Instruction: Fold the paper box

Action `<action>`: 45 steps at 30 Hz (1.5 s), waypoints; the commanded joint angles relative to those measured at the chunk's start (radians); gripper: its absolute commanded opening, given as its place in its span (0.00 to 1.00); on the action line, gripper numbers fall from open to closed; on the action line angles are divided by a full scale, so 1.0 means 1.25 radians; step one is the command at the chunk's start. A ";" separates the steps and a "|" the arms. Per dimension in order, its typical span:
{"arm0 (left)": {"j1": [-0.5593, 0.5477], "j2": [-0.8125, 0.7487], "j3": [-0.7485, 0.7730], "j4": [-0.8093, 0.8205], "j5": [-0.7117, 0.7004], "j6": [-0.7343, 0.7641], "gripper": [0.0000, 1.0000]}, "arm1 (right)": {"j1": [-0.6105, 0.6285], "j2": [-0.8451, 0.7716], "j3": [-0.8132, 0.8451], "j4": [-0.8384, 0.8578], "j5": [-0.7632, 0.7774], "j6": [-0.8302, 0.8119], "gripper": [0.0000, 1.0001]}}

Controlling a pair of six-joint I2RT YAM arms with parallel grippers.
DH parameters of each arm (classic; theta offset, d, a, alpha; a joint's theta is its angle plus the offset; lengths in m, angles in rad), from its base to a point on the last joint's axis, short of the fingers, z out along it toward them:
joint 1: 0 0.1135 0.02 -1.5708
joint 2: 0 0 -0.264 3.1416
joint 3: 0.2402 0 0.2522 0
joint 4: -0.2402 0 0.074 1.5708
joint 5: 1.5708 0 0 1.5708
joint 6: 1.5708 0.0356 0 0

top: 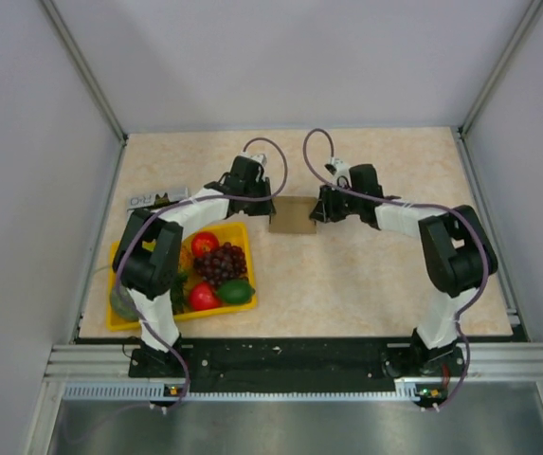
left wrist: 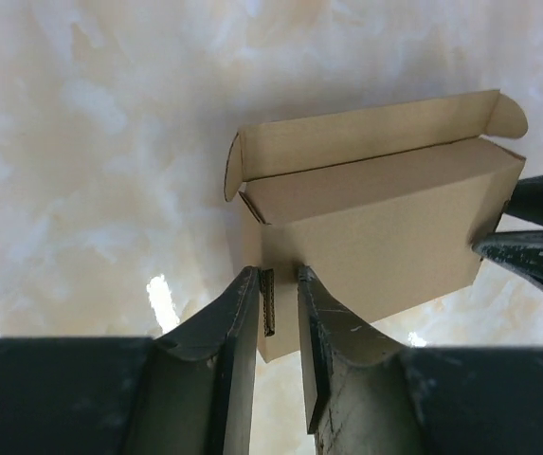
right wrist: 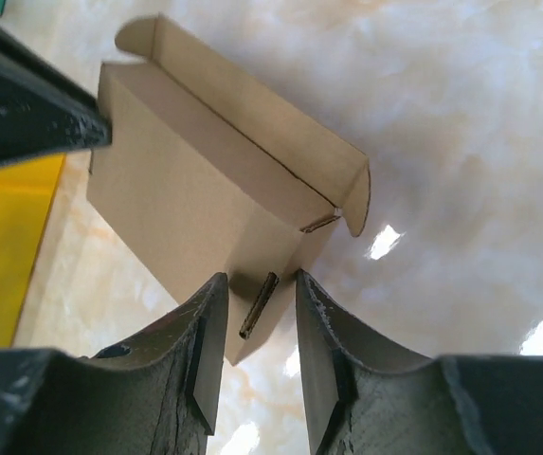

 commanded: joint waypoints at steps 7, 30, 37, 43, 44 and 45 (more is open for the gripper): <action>-0.147 -0.243 -0.214 0.303 -0.136 0.127 0.21 | 0.133 -0.271 -0.267 0.321 0.227 -0.106 0.39; -0.312 -0.207 -0.421 0.644 -0.268 0.169 0.00 | 0.444 -0.383 -0.614 0.698 0.889 -0.311 0.41; -0.320 -0.289 -0.454 0.609 -0.300 0.124 0.01 | 0.380 -0.511 -0.558 0.430 0.785 -0.095 0.44; -0.263 -0.350 -0.286 0.234 -0.230 0.028 0.50 | 0.252 -0.602 -0.421 0.035 0.586 0.245 0.53; -0.227 -0.349 -0.272 0.209 -0.202 0.015 0.53 | 0.216 -0.598 -0.404 -0.002 0.566 0.286 0.57; -0.208 -0.344 -0.252 0.159 -0.179 -0.012 0.56 | 0.199 -0.589 -0.387 -0.044 0.544 0.375 0.64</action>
